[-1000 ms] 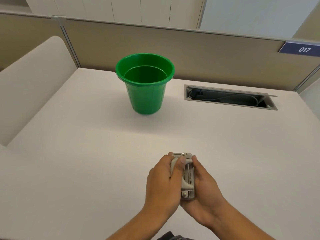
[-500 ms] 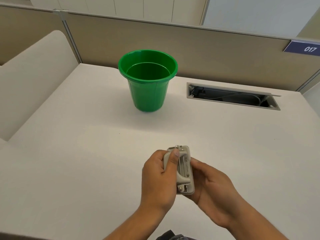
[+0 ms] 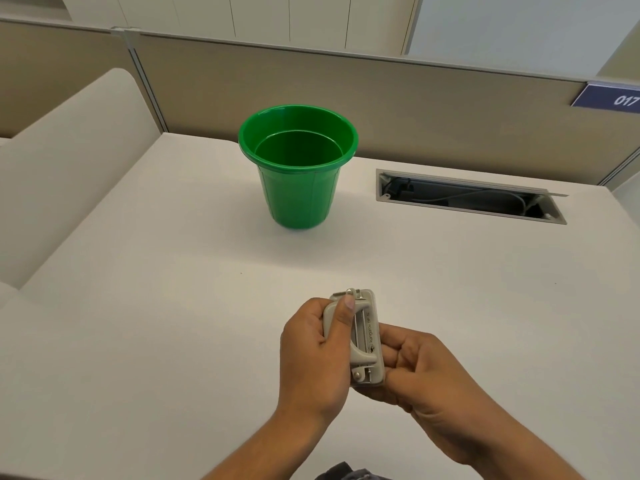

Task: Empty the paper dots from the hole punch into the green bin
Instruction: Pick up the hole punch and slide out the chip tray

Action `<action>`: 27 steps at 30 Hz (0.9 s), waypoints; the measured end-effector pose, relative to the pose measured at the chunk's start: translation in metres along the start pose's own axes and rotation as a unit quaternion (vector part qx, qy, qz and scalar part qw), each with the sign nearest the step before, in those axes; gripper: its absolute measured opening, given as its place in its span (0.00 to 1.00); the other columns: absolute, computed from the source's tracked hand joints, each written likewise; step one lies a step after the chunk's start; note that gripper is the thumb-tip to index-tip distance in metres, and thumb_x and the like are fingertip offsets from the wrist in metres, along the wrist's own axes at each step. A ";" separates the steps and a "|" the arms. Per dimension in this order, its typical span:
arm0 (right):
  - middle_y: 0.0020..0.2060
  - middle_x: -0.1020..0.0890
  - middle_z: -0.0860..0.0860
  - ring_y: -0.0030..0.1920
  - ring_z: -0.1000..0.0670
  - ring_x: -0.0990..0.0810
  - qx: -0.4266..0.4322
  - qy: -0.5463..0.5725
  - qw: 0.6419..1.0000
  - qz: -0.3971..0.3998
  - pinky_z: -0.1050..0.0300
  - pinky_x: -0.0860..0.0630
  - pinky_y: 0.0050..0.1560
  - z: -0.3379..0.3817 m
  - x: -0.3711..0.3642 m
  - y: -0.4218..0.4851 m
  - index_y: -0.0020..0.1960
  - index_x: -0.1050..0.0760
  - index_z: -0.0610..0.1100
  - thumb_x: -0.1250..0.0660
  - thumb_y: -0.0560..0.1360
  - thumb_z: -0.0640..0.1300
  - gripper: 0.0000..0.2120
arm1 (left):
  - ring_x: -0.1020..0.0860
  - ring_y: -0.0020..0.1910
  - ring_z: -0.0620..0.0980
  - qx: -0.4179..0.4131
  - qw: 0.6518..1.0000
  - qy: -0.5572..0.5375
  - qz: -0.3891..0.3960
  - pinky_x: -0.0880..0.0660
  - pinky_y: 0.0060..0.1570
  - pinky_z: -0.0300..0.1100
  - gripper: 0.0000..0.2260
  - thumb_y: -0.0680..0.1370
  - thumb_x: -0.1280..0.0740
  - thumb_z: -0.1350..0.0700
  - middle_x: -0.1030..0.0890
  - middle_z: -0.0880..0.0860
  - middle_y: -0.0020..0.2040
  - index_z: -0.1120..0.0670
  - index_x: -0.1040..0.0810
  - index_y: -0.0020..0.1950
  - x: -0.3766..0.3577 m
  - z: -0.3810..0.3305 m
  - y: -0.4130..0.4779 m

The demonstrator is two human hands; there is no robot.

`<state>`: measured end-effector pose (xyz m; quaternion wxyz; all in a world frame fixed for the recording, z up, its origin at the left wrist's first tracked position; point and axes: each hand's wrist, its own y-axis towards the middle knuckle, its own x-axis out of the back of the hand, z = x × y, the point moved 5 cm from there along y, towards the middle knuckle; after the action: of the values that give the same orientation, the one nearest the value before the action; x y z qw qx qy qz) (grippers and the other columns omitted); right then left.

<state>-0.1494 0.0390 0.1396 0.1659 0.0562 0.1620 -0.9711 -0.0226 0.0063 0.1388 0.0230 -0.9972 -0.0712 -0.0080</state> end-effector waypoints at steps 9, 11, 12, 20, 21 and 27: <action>0.61 0.17 0.39 0.56 0.44 0.18 0.009 0.139 0.990 -0.019 0.53 0.20 0.54 0.003 0.002 0.007 0.64 0.21 0.42 0.40 0.75 0.42 0.19 | 0.21 0.30 0.42 0.020 0.998 -0.054 0.015 0.26 0.29 0.34 0.16 0.74 0.33 0.42 0.18 0.47 0.32 0.54 0.19 0.39 -0.008 -0.002 0.006; 0.61 0.17 0.42 0.55 0.46 0.17 -0.003 0.215 0.975 -0.055 0.52 0.20 0.50 0.000 0.002 0.013 0.63 0.20 0.45 0.42 0.79 0.53 0.20 | 0.21 0.30 0.42 0.029 0.997 -0.058 0.028 0.25 0.30 0.35 0.16 0.73 0.33 0.41 0.18 0.47 0.32 0.54 0.19 0.39 -0.014 -0.001 0.004; 0.60 0.16 0.44 0.54 0.47 0.17 -0.016 0.246 0.966 -0.072 0.52 0.20 0.48 -0.002 0.003 0.015 0.62 0.19 0.47 0.42 0.78 0.57 0.22 | 0.21 0.31 0.42 0.034 0.997 -0.059 0.037 0.25 0.30 0.36 0.15 0.73 0.33 0.41 0.18 0.46 0.32 0.52 0.20 0.38 -0.017 -0.001 0.002; 0.59 0.15 0.46 0.57 0.47 0.16 -0.034 0.361 0.921 -0.141 0.51 0.21 0.51 -0.012 0.004 0.026 0.62 0.19 0.53 0.39 0.75 0.58 0.20 | 0.20 0.34 0.47 0.050 0.997 0.016 0.056 0.23 0.37 0.49 0.23 0.74 0.40 0.33 0.17 0.49 0.35 0.52 0.22 0.40 -0.025 0.000 0.006; 0.59 0.15 0.47 0.57 0.47 0.16 -0.037 0.375 0.916 -0.139 0.51 0.21 0.51 -0.013 0.004 0.027 0.62 0.19 0.52 0.39 0.75 0.58 0.20 | 0.21 0.33 0.46 0.052 0.997 0.011 0.052 0.23 0.37 0.47 0.22 0.76 0.39 0.35 0.18 0.49 0.34 0.52 0.22 0.39 -0.026 0.000 0.007; 0.53 0.14 0.48 0.53 0.48 0.15 -0.048 0.426 0.893 -0.135 0.53 0.17 0.49 -0.012 0.008 0.032 0.63 0.19 0.48 0.40 0.78 0.56 0.20 | 0.22 0.34 0.47 0.081 0.994 -0.068 0.037 0.25 0.37 0.44 0.21 0.76 0.37 0.39 0.18 0.58 0.37 0.57 0.20 0.40 -0.027 0.002 0.011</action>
<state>-0.1451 0.0126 0.1175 -0.0493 0.4337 0.2699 -0.8583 -0.0474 -0.0078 0.1363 0.0986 -0.9922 -0.0360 0.0667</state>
